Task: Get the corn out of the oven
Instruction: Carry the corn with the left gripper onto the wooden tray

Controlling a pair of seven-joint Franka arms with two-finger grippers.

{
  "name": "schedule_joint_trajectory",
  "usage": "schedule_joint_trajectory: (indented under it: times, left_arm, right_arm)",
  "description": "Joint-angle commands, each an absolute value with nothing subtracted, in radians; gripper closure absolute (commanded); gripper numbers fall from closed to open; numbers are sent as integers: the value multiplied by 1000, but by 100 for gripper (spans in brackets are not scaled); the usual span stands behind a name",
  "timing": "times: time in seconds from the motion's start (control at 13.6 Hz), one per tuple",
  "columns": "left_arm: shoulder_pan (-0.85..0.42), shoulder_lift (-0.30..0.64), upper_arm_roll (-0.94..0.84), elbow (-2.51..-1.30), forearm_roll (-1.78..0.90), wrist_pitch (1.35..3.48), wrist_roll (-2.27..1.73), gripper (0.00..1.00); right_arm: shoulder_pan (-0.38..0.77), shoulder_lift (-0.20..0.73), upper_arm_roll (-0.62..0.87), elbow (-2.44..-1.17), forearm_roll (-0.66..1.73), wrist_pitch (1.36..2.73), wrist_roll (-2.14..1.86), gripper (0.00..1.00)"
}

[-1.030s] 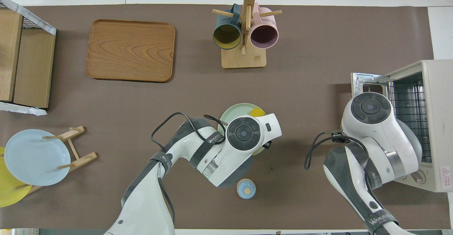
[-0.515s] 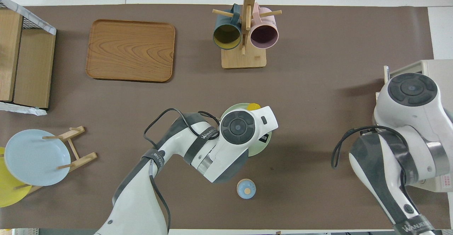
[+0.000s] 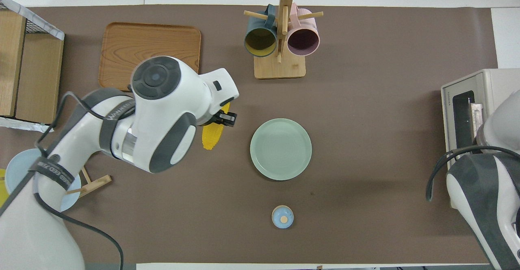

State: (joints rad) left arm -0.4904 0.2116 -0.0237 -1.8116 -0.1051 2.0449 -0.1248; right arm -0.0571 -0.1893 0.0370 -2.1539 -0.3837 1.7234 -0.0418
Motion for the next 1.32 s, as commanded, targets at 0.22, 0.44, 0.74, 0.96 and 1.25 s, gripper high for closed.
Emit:
schedule_joint_trajectory:
  times: [0.22, 0.44, 0.74, 0.96, 1.25]
  left_arm:
    - [-209, 299, -35, -1702, -104, 2057, 43, 100]
    - [-155, 434, -35, -1525, -107, 2042, 43, 100]
    - [-115, 618, -34, -1320, -120, 2049, 37, 100]
    - [-103, 716, -31, -1221, -120, 2078, 37, 100]
    - [-106, 745, -31, -1230, -118, 2132, 35, 100]
  right_arm:
    - [-52, -187, 41, -2031, -276, 1612, -101, 100]
    - [-49, -175, 44, -1935, -178, 1551, -98, 93]
    - [-49, -141, 44, -1838, -92, 1491, -97, 82]
    - [-49, -88, 48, -1714, -52, 1399, -92, 84]
    - [-49, -80, 49, -1706, -51, 1408, -91, 100]
